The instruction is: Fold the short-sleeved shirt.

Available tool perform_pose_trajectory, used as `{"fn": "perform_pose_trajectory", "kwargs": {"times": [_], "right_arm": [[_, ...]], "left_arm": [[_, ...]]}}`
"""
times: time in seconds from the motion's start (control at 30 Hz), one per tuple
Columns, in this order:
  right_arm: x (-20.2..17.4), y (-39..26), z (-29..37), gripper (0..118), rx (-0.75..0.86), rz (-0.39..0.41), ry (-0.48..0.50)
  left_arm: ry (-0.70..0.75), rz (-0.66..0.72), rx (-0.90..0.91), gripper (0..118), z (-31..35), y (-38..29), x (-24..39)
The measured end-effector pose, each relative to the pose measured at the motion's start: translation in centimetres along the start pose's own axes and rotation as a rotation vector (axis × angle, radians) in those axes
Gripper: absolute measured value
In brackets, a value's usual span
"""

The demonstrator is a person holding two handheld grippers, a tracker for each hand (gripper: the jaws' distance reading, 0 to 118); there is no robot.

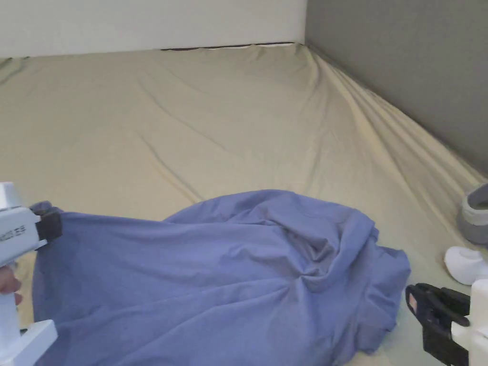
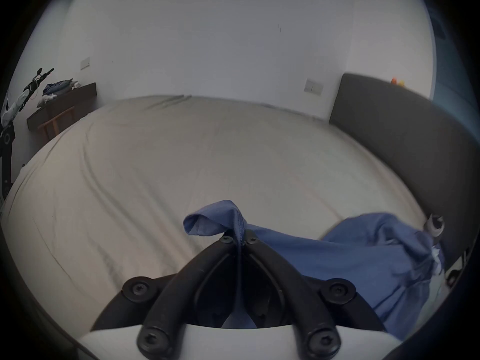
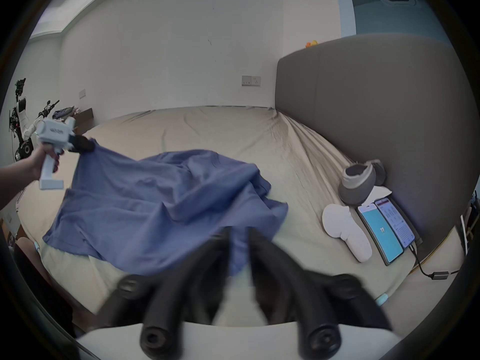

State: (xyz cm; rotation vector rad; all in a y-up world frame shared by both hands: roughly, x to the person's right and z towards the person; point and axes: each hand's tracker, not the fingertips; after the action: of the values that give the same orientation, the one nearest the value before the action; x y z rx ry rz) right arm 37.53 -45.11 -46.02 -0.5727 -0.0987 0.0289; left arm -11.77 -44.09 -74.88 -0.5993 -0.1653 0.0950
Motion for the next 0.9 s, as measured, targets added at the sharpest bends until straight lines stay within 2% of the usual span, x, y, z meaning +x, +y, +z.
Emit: {"fn": "perform_pose_trajectory", "kwargs": {"times": [0.07, 0.1, 0.13, 0.2, 0.27, 0.3, 0.33, 0.37, 0.4, 0.43, 0.47, 0.5, 0.53, 0.6, 0.7, 0.9], "right_arm": [[1.3, -0.8, -1.3, 80, -0.025, -0.016, 0.007], [1.9, -1.0, -2.5, 107, -0.088, -0.025, -0.012], [2.3, -1.1, -3.9, 118, -0.11, -0.027, -0.045], [2.8, -0.6, -6.3, 113, -0.141, -0.056, -0.059], [3.3, 0.3, -9.1, 109, -0.136, -0.063, -0.03], [3.6, 0.5, -10.8, 109, -0.159, -0.098, -0.024], [3.8, 0.6, -12.0, 103, -0.175, -0.128, -0.042], [3.8, 0.6, -12.7, 92, -0.198, -0.157, -0.045], [4.0, 0.6, -13.5, 69, -0.223, -0.191, 0.002], [4.2, 0.5, -13.7, 26, -0.229, -0.224, 0.078], [4.1, 0.5, -13.6, 9, -0.223, -0.24, 0.124], [3.6, 0.6, -13.0, 8, -0.181, -0.235, 0.114], [3.1, 0.9, -12.2, 7, -0.154, -0.189, 0.076], [2.8, 1.5, -11.1, 7, -0.121, -0.147, 0.08], [2.6, 3.1, -8.2, 7, -0.052, -0.16, 0.059], [2.5, 10.3, 0.0, 7, 0.148, -0.103, 0.022]], "left_arm": [[-0.022, 0.035, 0.035, 0, 2.2, 0.2, -0.6], [-0.015, 0.037, 0.031, 0, 3.0, 0.8, -0.5], [-0.014, 0.032, 0.034, 0, 3.8, 0.8, -0.4], [-0.015, 0.009, 0.055, 0, 4.9, 1.0, -0.1], [-0.016, -0.007, 0.057, 0, 5.6, 1.0, 0.1], [-0.013, -0.008, 0.055, 0, 5.9, 1.0, 0.2], [-0.012, -0.012, 0.05, 0, 5.7, 1.2, 0.2], [-0.011, -0.012, 0.048, 0, 5.8, 1.2, 0.2], [-0.009, -0.008, 0.047, 0, 6.0, 1.2, 0.2], [-0.012, -0.009, 0.047, 0, 6.2, 1.3, 0.1], [-0.012, -0.009, 0.046, 0, 6.3, 1.4, 0.0], [-0.012, -0.014, 0.045, 0, 6.6, 1.4, -0.1], [-0.012, -0.025, 0.051, 0, 7.1, 1.5, -0.1], [-0.006, -0.03, 0.074, 0, 8.2, 1.8, -0.6], [0.008, 0.013, 0.131, 0, 10.9, 3.0, -1.8], [0.065, 0.035, 0.263, 0, 19.0, 6.4, -5.3]]}}
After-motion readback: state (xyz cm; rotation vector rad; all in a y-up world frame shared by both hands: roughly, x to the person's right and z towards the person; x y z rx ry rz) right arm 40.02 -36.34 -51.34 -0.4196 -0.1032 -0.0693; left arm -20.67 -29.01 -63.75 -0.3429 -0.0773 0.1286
